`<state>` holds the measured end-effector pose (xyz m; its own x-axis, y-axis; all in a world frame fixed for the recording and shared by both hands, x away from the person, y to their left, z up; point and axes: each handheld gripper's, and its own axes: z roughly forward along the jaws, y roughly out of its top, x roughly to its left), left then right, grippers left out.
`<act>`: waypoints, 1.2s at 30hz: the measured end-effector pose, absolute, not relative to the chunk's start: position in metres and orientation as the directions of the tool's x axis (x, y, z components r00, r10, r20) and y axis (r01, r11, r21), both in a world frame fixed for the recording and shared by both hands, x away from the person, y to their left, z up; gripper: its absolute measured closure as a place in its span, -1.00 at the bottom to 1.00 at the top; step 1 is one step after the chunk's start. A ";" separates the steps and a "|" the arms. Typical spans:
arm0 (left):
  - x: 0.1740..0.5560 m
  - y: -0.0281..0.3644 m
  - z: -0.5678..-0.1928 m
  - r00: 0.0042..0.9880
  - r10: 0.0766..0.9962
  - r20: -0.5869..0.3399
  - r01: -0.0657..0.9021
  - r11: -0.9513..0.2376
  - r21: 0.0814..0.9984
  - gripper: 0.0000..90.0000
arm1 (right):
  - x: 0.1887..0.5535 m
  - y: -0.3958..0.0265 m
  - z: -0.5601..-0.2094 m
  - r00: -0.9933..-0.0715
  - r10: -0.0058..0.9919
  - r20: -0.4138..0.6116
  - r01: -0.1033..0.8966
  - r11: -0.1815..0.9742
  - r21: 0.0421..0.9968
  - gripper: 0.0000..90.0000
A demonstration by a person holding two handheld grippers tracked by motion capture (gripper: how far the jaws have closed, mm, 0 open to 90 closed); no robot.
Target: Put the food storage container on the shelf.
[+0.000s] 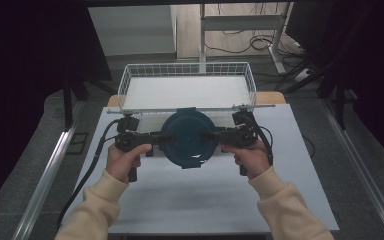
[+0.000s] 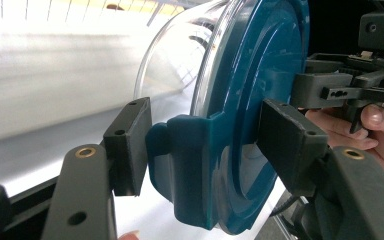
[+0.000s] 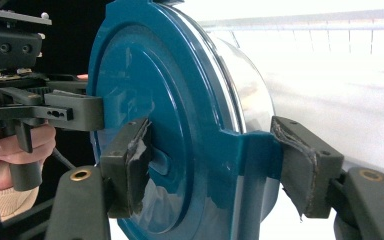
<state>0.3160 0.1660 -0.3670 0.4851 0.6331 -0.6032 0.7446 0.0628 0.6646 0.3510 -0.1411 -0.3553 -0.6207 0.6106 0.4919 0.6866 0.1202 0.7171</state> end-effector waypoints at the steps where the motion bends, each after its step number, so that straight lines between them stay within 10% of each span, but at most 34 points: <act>1: 0.317 0.166 -0.365 0.485 0.633 -0.603 0.745 0.062 0.664 -0.12 | 0.352 -0.141 -0.353 -0.623 0.611 0.488 0.683 0.122 0.720 -0.23; 36: 0.417 0.181 -0.295 0.507 0.626 -0.593 0.743 0.032 0.669 -0.10 | 0.441 -0.130 -0.285 -0.623 0.607 0.493 0.674 0.097 0.733 -0.22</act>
